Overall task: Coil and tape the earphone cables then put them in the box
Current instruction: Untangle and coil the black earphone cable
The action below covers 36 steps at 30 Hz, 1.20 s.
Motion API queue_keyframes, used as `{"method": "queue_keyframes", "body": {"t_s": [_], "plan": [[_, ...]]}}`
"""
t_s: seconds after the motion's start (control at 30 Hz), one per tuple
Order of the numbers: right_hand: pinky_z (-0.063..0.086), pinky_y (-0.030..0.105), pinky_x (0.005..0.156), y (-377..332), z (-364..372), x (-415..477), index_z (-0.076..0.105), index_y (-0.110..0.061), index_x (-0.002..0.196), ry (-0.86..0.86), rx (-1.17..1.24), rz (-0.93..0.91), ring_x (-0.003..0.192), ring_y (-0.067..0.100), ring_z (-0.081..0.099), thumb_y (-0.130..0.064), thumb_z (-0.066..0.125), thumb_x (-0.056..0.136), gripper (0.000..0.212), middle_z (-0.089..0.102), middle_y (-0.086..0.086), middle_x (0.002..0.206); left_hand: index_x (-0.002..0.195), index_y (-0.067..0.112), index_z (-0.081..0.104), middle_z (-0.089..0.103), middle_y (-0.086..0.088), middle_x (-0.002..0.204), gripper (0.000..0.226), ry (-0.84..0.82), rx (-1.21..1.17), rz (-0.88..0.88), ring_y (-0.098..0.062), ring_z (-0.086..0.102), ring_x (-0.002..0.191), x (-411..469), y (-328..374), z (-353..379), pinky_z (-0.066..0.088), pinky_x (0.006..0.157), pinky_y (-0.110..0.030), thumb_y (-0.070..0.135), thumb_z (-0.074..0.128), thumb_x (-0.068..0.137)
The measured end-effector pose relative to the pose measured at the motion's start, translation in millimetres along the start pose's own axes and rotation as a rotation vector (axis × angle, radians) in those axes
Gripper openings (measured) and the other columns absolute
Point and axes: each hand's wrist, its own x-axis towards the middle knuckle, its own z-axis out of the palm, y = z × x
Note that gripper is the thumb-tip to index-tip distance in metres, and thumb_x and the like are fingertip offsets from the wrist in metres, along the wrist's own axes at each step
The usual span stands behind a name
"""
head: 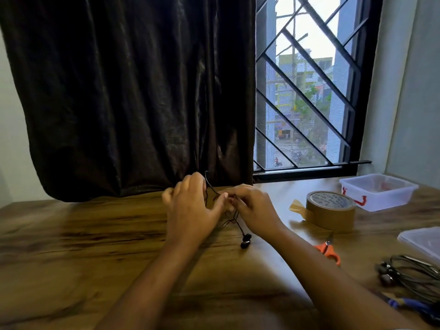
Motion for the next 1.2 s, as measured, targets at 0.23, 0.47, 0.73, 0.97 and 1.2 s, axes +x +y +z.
{"method": "queue_keyframes", "body": {"t_s": [0.23, 0.47, 0.73, 0.97, 1.2], "plan": [[0.042, 0.001, 0.077, -6, -3, 0, 0.073, -0.012, 0.106, 0.046, 0.136, 0.061, 0.091, -0.012, 0.062, 0.008, 0.051, 0.090, 0.033, 0.072, 0.001, 0.099, 0.124, 0.022, 0.045, 0.047, -0.001, 0.115, 0.053, 0.112, 0.112, -0.058, -0.019, 0.049, 0.104, 3, -9, -2, 0.034, 0.088, -0.040, 0.016, 0.069, 0.077], [0.043, 0.006, 0.055, -20, -5, 0, 0.065, -0.001, 0.106, -0.064, 0.418, 0.125, 0.063, -0.007, 0.061, 0.007, 0.043, 0.095, 0.026, 0.066, 0.006, 0.091, 0.099, 0.027, 0.061, 0.064, 0.010, 0.098, 0.014, -0.480, -0.545, -0.128, -0.006, 0.059, 0.093, -5, -7, 20, 0.048, 0.086, -0.035, 0.022, 0.048, 0.097], [0.040, 0.008, 0.056, -3, -14, 4, 0.066, -0.010, 0.104, 0.105, 0.343, 0.197, 0.058, -0.008, 0.056, 0.003, 0.044, 0.096, 0.026, 0.066, 0.004, 0.086, 0.078, 0.017, 0.055, 0.054, 0.003, 0.093, 0.027, -0.339, -0.705, -0.365, -0.005, 0.052, 0.085, 9, -6, 4, 0.041, 0.069, -0.020, 0.018, 0.039, 0.100], [0.042, 0.018, 0.064, 24, -26, 2, 0.065, -0.033, 0.081, 0.110, -0.033, 0.309, 0.075, 0.007, 0.063, -0.023, 0.060, 0.092, 0.016, 0.067, -0.006, 0.072, 0.083, 0.016, 0.053, 0.054, 0.002, 0.074, 0.027, -0.188, -1.325, -0.765, -0.007, 0.043, 0.050, 20, -23, -7, 0.038, 0.048, -0.020, 0.018, 0.034, 0.101], [0.036, 0.021, 0.054, 28, -37, -3, 0.060, -0.034, 0.081, 0.101, -0.291, 0.383, 0.065, 0.004, 0.056, -0.036, 0.061, 0.091, 0.010, 0.057, -0.014, 0.066, 0.093, 0.021, 0.068, 0.066, 0.005, 0.085, 0.015, 0.187, -0.500, -0.406, -0.003, 0.057, 0.067, 20, -66, -12, 0.045, 0.058, -0.017, 0.013, 0.056, 0.093]]}}
